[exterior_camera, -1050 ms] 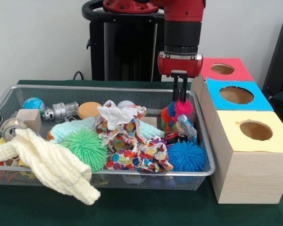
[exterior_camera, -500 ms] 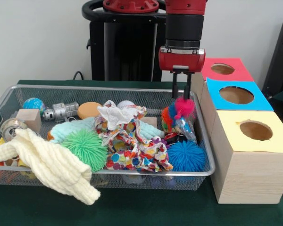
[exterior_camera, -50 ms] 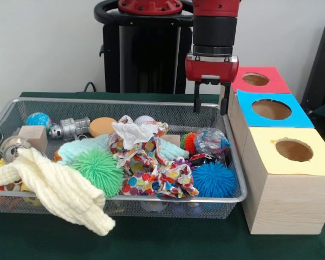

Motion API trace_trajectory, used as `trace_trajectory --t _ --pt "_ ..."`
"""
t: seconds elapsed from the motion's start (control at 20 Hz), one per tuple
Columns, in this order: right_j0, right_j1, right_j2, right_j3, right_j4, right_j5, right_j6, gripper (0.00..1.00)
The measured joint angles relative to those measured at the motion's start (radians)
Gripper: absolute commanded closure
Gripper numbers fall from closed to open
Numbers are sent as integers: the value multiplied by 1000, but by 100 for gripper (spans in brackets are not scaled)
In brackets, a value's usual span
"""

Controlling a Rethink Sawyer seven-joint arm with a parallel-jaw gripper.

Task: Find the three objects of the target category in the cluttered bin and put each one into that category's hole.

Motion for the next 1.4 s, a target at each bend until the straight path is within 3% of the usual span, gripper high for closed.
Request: trace_trajectory --t 1.1,1.3,1.4 --pt "20 1 -13 -4 7 0 0 0" --pt "61 0 -71 -4 71 10 0 0" --pt "106 -5 -126 -4 139 31 7 0"
